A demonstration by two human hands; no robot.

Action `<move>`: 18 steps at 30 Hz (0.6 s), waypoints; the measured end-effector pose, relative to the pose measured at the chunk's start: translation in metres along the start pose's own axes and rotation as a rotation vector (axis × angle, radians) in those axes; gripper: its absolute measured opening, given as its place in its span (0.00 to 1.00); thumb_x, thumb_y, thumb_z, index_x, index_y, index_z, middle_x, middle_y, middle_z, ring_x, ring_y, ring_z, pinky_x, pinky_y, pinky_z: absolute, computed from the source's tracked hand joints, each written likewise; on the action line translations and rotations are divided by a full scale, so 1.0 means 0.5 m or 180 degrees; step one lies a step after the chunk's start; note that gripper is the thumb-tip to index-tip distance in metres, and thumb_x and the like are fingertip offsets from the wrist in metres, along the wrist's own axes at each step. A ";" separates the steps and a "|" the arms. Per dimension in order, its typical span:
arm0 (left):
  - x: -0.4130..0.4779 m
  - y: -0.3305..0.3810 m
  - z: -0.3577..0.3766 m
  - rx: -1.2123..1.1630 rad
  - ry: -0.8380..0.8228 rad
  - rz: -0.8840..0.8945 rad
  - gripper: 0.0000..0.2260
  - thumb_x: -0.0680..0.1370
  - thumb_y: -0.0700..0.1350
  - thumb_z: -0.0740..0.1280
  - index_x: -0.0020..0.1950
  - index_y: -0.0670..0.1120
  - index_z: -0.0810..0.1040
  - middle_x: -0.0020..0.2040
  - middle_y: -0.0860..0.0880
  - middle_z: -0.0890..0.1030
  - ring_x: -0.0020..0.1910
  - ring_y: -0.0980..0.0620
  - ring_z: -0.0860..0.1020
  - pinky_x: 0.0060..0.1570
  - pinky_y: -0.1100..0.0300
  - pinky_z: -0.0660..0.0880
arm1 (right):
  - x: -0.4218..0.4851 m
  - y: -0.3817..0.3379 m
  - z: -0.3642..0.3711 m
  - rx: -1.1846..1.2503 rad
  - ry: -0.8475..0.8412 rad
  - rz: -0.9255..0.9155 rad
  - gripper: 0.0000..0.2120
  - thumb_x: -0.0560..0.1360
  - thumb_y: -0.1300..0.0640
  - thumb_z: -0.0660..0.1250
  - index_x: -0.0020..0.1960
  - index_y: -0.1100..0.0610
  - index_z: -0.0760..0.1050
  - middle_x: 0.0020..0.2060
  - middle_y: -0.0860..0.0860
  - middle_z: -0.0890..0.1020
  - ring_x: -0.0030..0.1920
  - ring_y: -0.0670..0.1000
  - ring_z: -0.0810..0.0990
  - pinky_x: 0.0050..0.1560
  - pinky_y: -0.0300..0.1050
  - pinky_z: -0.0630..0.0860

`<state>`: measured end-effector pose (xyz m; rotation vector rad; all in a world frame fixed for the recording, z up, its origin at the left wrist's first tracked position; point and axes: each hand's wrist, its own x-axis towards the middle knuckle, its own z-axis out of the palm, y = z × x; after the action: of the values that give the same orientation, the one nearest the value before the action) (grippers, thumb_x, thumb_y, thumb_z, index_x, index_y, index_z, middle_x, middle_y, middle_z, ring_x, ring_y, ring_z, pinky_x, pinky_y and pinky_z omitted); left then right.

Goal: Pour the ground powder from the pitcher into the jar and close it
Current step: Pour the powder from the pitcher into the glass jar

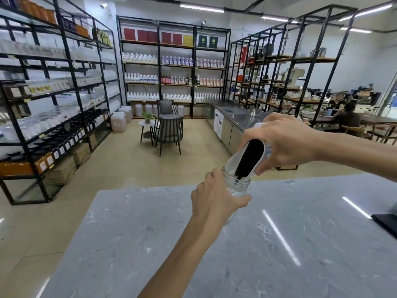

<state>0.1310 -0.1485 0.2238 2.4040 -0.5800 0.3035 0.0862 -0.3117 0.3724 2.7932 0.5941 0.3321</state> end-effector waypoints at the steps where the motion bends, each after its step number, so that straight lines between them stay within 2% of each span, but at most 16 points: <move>1: 0.000 0.001 -0.001 -0.0019 0.0007 0.0000 0.33 0.65 0.69 0.73 0.58 0.48 0.69 0.49 0.52 0.73 0.50 0.46 0.78 0.42 0.56 0.65 | 0.001 0.000 -0.003 -0.0015 -0.0016 -0.0006 0.29 0.63 0.34 0.76 0.59 0.36 0.67 0.50 0.38 0.81 0.51 0.46 0.78 0.64 0.49 0.65; 6: -0.004 0.003 -0.005 -0.0032 0.0010 0.0035 0.34 0.65 0.69 0.73 0.59 0.48 0.70 0.48 0.53 0.72 0.50 0.46 0.78 0.42 0.56 0.65 | 0.002 -0.002 -0.013 -0.0037 -0.0063 -0.0030 0.29 0.64 0.35 0.76 0.60 0.37 0.69 0.50 0.32 0.77 0.52 0.44 0.77 0.64 0.48 0.64; 11: -0.009 0.005 -0.008 -0.0031 -0.0054 0.0029 0.33 0.65 0.69 0.73 0.59 0.48 0.69 0.47 0.53 0.71 0.43 0.48 0.71 0.42 0.56 0.64 | -0.002 -0.006 -0.018 -0.0166 -0.0165 0.0038 0.29 0.64 0.35 0.75 0.61 0.36 0.67 0.50 0.38 0.81 0.52 0.47 0.78 0.65 0.52 0.65; 18: -0.011 0.012 -0.011 -0.0045 -0.0134 0.0040 0.33 0.66 0.69 0.73 0.58 0.48 0.69 0.47 0.53 0.70 0.43 0.49 0.69 0.42 0.56 0.64 | -0.007 -0.012 -0.021 -0.0267 -0.0165 0.0063 0.29 0.65 0.35 0.75 0.61 0.35 0.66 0.48 0.40 0.81 0.52 0.46 0.78 0.65 0.51 0.63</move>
<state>0.1226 -0.1473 0.2294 2.3988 -0.6145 0.2540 0.0779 -0.3058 0.3800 2.7200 0.5288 0.2809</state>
